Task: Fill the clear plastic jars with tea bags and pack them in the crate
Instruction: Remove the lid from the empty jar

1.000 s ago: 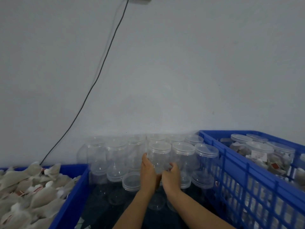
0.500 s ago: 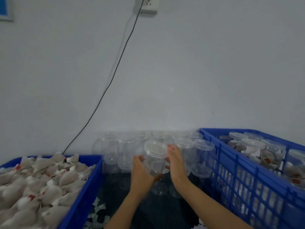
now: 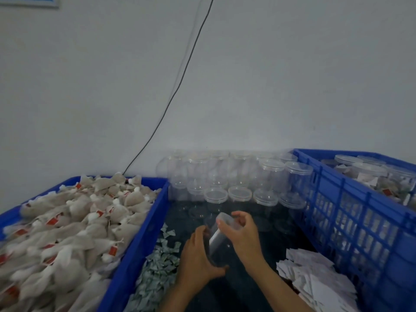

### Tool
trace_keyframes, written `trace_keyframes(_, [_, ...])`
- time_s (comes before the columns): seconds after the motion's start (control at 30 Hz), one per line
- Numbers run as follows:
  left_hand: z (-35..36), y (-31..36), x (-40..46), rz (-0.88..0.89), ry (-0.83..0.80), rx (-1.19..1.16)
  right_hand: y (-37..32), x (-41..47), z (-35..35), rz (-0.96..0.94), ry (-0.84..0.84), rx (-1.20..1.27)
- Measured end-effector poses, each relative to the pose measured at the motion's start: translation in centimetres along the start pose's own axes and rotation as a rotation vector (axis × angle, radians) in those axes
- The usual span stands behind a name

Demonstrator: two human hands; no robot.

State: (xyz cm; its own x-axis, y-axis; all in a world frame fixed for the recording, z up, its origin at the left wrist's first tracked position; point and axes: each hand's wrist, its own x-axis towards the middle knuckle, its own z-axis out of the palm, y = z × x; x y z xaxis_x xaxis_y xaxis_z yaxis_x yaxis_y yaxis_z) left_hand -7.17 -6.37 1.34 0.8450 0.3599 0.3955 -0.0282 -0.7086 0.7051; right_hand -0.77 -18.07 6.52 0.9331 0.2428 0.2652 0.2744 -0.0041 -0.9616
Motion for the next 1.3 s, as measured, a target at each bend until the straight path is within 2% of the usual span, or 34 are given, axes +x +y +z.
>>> trace_keyframes(0.07, [-0.5, -0.6, -0.2, -0.008, -0.073, 0.018, 1.3, -0.5, 0.2, 0.023, 0.008, 0.018])
trace_keyframes(0.13, [-0.5, -1.4, -0.4, -0.056, -0.157, -0.093, 2.1, -0.6, 0.1, -0.007, -0.026, -0.009])
trace_keyframes(0.27, [-0.1, -3.2, -0.6, -0.163, -0.377, -0.416, 2.0, 0.7, -1.8, -0.051, -0.351, 0.002])
trace_keyframes(0.3, [0.1, -3.4, -0.6, -0.179, -0.405, -0.484, 1.8, 1.1, -2.5, -0.032, -0.441, 0.047])
trace_keyframes(0.37, [0.9, -3.2, -0.5, -0.190, -0.357, -0.525, 1.5, 1.9, -3.4, 0.012, -0.529, 0.121])
trace_keyframes(0.43, [1.6, -2.6, -0.2, -0.167, -0.234, -0.461, 1.6, 2.1, -3.6, 0.016, -0.494, 0.106])
trace_keyframes(0.53, [2.2, -2.0, 0.1, -0.093, -0.086, -0.223, 2.6, 1.7, -2.6, 0.043, -0.306, -0.001])
trace_keyframes(0.6, [2.4, -1.8, -0.1, -0.058, -0.035, -0.100, 3.2, 1.3, -2.0, 0.092, -0.157, 0.024])
trace_keyframes(0.67, [2.3, -2.1, -0.2, -0.050, -0.052, -0.091, 4.1, 0.9, -1.9, 0.113, -0.083, 0.106])
trace_keyframes(0.83, [1.3, -3.0, -0.1, -0.138, -0.303, -0.412, 5.3, 1.2, -2.9, 0.144, -0.234, 0.495])
trace_keyframes(0.93, [1.3, -3.0, -0.2, -0.133, -0.227, -0.427, 5.5, 0.8, -2.8, 0.135, -0.230, 0.449])
trace_keyframes(1.1, [1.7, -2.4, -0.6, -0.027, -0.021, -0.069, 6.4, -0.5, -1.7, 0.047, -0.180, 0.276])
trace_keyframes(1.2, [1.8, -2.2, -0.7, 0.021, -0.022, -0.022, 6.6, -0.7, -1.5, 0.015, -0.143, 0.343])
trace_keyframes(1.3, [1.4, -2.2, -0.7, -0.014, -0.134, -0.201, 6.4, -0.7, -2.1, 0.007, -0.224, 0.433])
